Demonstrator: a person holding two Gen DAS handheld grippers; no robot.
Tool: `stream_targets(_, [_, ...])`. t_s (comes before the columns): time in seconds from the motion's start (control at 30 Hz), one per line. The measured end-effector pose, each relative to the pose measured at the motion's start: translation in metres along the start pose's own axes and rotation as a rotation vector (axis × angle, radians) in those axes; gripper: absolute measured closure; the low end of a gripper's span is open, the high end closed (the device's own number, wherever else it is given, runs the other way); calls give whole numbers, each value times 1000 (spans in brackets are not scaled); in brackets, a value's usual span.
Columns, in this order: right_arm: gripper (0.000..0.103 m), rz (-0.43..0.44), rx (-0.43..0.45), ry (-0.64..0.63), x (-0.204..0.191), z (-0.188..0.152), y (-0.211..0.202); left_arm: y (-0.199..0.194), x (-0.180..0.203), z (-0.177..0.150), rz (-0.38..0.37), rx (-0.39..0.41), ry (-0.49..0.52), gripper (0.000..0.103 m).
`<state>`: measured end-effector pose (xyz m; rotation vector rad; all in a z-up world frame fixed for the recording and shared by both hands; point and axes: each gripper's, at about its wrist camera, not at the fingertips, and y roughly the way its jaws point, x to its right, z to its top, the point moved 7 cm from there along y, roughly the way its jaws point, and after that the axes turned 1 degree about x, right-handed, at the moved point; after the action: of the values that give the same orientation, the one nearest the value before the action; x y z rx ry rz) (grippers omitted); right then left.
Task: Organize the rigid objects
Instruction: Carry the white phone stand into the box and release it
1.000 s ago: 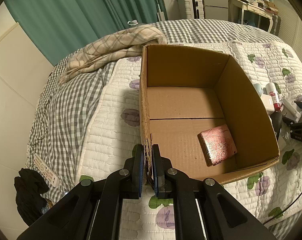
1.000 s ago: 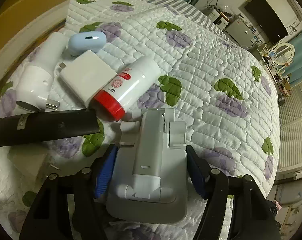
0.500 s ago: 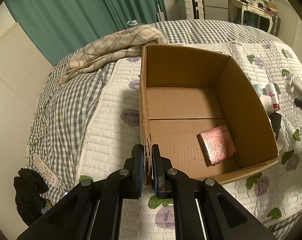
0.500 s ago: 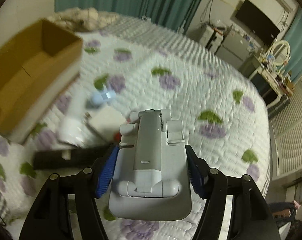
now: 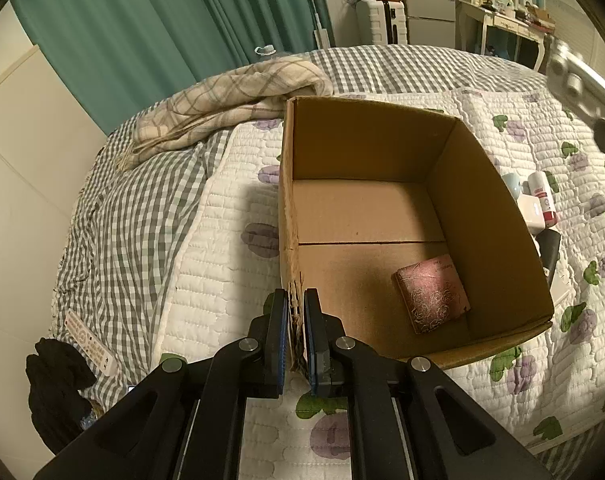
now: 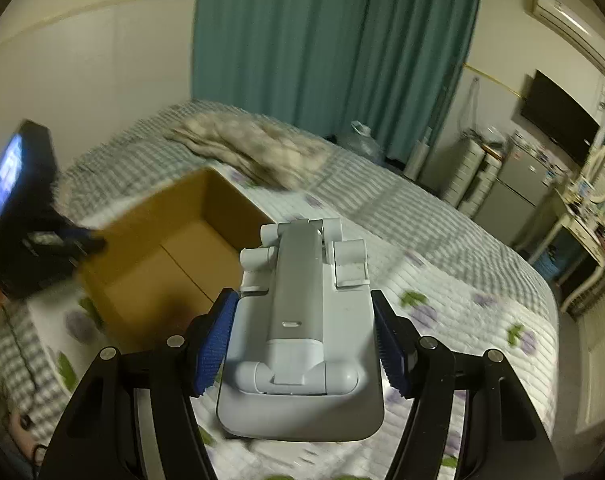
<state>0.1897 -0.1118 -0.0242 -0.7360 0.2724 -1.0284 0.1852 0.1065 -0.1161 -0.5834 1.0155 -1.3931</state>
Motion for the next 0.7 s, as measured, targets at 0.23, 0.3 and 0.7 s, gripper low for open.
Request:
stream_targets(0.23, [38, 88, 20, 59, -37, 16, 38, -1, -3, 0, -10, 2, -1, 95])
stream_targets(0.3, [38, 108, 8, 86, -44, 18, 56, 0, -4, 0, -15, 2, -6, 95])
stream_targets(0.7, [38, 82, -94, 144, -48, 1, 138, 1, -5, 0, -17, 1, 2, 95])
